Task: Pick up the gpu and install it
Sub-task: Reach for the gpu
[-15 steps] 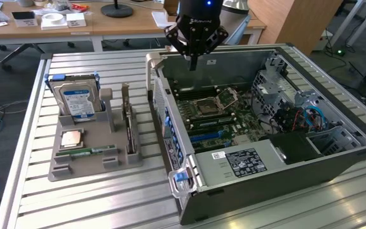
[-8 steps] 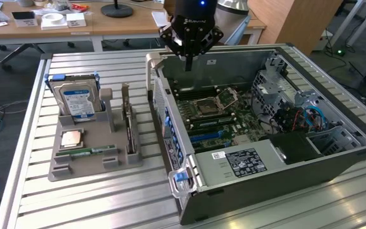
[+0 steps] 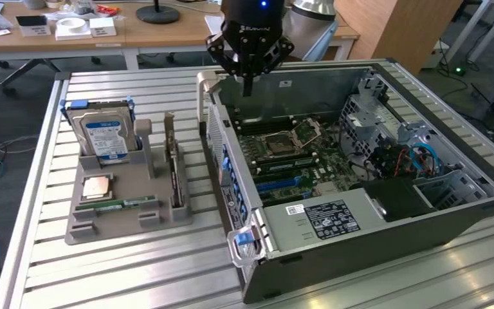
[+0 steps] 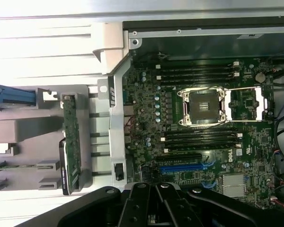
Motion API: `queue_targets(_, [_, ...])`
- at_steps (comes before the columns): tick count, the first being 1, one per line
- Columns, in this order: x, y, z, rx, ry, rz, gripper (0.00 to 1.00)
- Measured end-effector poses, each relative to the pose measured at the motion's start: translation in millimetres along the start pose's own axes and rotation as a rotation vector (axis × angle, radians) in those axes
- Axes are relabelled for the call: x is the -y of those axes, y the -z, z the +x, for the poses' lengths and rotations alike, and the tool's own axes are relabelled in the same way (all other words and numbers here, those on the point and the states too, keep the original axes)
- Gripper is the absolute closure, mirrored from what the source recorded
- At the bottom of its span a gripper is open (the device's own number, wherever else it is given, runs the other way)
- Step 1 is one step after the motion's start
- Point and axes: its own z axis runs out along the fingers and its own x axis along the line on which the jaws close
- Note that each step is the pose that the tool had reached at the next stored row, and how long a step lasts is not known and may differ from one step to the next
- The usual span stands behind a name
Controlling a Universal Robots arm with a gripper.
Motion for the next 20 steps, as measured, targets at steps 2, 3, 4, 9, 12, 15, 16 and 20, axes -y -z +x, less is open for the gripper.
queue_targets(2, [0.2,0.1,2.6,0.0,0.0,0.0,0.89])
queue_targets(3, [0.3,0.1,3.9,0.0,0.0,0.0,0.89])
queue_targets(4, [0.4,0.1,5.3,0.0,0.0,-0.0001,0.89])
queue_targets(9, [1.0,0.3,13.4,0.0002,-0.001,0.0,0.89])
queue_targets(12, [1.4,0.4,18.3,0.0004,-0.001,0.0,0.89])
queue_targets(15, [1.6,0.6,22.2,0.0005,-0.001,0.0,0.89])
queue_targets(16, [1.7,0.6,23.3,0.0005,-0.001,0.0,0.89])
queue_targets(20, [2.0,0.7,27.7,0.0006,-0.002,0.0,0.89])
